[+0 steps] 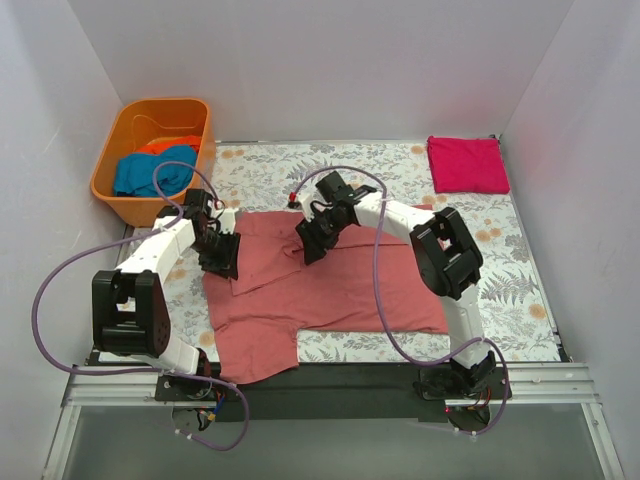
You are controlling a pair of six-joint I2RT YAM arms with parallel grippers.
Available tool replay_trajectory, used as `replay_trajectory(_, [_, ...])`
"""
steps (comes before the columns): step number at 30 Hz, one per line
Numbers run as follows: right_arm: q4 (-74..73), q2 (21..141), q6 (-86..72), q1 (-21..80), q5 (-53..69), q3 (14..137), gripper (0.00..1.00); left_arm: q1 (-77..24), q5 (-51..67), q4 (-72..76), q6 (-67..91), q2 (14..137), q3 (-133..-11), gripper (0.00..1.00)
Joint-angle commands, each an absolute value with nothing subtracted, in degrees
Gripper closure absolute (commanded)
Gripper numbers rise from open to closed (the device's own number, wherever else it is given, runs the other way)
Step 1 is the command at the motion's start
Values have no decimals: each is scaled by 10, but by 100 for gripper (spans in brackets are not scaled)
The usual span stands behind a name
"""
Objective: Fold and stack the t-shirts
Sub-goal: Fold the tshirt
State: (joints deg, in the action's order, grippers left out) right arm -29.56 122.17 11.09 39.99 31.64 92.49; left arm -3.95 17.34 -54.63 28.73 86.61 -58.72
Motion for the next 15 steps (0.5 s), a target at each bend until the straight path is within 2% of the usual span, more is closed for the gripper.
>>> replay_trajectory(1, [-318,1148,136,330,323,947,44,-42,160,-481,277,843,-656,66])
replay_trajectory(7, [-340,1092,205,213,261,919,45,-49,137,-408,274,939,-754,66])
replay_trajectory(15, [-344,1097,286,113,148,880,48,-62,65,-329,285,1050,-787,66])
